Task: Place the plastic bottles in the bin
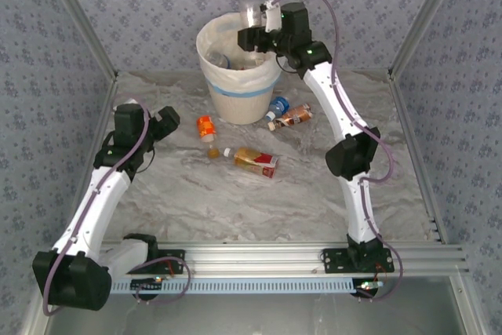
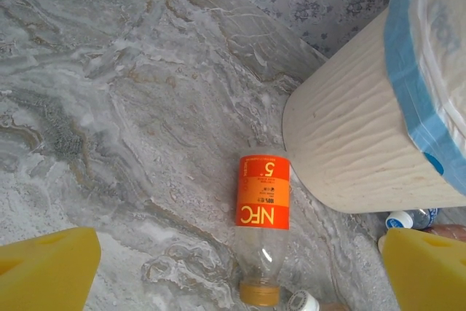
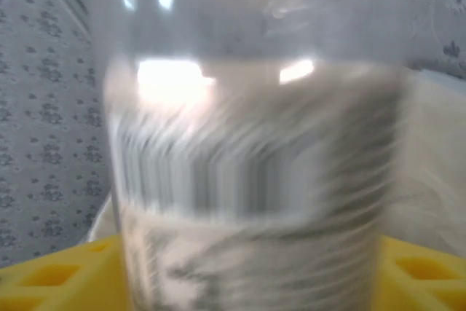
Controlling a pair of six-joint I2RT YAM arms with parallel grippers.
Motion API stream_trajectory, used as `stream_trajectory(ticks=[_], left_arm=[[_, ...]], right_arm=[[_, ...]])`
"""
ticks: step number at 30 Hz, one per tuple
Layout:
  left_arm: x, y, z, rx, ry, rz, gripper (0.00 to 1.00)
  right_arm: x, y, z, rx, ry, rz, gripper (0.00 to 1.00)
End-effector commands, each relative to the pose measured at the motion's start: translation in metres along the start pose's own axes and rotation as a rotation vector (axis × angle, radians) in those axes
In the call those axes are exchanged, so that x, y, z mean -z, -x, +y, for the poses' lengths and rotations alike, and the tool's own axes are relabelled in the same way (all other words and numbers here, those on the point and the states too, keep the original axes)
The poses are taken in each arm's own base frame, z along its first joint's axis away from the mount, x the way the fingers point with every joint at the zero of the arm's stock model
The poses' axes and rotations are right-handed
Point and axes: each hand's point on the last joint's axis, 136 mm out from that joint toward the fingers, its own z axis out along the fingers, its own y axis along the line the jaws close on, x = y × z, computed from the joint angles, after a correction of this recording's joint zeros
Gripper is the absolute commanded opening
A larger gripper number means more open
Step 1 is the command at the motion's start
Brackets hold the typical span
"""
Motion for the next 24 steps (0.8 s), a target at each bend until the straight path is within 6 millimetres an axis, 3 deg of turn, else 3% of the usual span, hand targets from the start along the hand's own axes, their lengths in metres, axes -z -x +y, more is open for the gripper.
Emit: stream_trajectory(ticks=[1,13,18,24], left_arm=[[0.004,0.003,0.002,-0.013,0.008,-0.005,1.00],[-0.011,-0.010,-0.009,-0.013,-0.046,0.070,0.99],[-0.022,-0.017,-0.010,-0.018,-0.047,0.115,0.99],[-0.031,-0.027,-0.008,-0.028,-0.051,0.142,0.99]], right_arm=[[0.002,0.011,0.000,-0.005,-0.046,-0.032,0.87],[0.043,0.029,0.009,0.073,-0.114,-0.046,0.94],[0.063,0.017,0.011,0.081,-0.139,-0.023,0.98],[0.106,0.005,0.010,0.090,-0.207,-0.072,1.00]])
